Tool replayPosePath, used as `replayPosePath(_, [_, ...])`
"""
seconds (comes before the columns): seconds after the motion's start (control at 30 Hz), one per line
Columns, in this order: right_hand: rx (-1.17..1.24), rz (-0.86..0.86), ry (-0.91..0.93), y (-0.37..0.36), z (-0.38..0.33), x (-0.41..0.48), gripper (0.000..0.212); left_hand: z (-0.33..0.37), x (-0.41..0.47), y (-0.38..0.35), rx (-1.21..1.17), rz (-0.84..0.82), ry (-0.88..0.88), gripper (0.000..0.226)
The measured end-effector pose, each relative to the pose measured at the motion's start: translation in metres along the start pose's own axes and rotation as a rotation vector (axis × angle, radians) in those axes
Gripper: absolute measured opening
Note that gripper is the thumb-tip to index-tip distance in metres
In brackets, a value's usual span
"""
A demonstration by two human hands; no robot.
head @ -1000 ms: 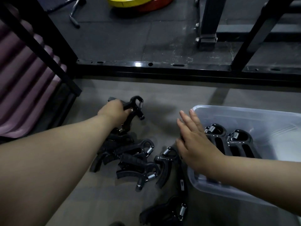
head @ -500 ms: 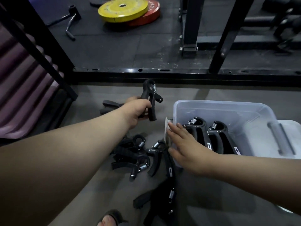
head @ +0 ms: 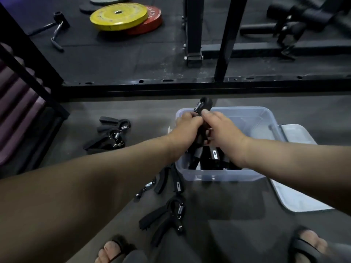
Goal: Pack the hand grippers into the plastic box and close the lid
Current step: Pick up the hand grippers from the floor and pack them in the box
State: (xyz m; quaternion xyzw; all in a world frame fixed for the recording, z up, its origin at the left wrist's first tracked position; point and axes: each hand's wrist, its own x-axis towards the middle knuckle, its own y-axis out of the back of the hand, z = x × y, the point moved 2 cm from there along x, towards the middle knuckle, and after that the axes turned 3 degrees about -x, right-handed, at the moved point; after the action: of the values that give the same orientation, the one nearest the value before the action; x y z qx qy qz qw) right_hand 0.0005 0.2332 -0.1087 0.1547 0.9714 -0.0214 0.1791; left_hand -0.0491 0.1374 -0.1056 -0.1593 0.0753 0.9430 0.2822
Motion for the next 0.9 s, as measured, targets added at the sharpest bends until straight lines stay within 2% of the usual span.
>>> replayPosePath(0.07, [-0.017,0.016,-0.053,0.010,-0.001,-0.001,0.029,0.000,-0.010,-0.010,-0.035,-0.070,0.028,0.025])
replayPosePath(0.1, [-0.018,0.015,-0.084,0.016,0.000,-0.001,0.026,-0.004,-0.010,-0.013,-0.044,-0.115,0.038,0.028])
replayPosePath(0.27, [-0.150,0.050,-0.199,0.058,0.011,0.009,0.021,-0.020,-0.002,-0.020,0.119,-0.232,-0.015,0.060])
replayPosePath(0.3, [-0.182,0.077,-0.203,0.067,0.013,0.012,0.024,-0.024,0.002,-0.017,0.195,-0.225,-0.051,0.065])
replayPosePath(0.37, [-0.247,0.153,-0.209,0.086,0.017,0.017,0.029,-0.031,0.007,-0.008,0.512,-0.170,-0.156,0.065])
replayPosePath(0.47, [-0.381,0.216,-0.246,0.110,0.029,0.023,0.022,-0.040,0.017,0.006,0.932,-0.051,-0.284,0.061])
replayPosePath(0.63, [-0.383,0.262,-0.413,0.123,0.052,0.031,0.009,-0.068,0.028,0.012,1.353,-0.156,-0.401,0.063])
replayPosePath(0.9, [-0.363,0.170,-0.424,0.111,0.067,0.057,0.004,-0.073,0.028,0.018,1.339,-0.106,-0.532,0.056])
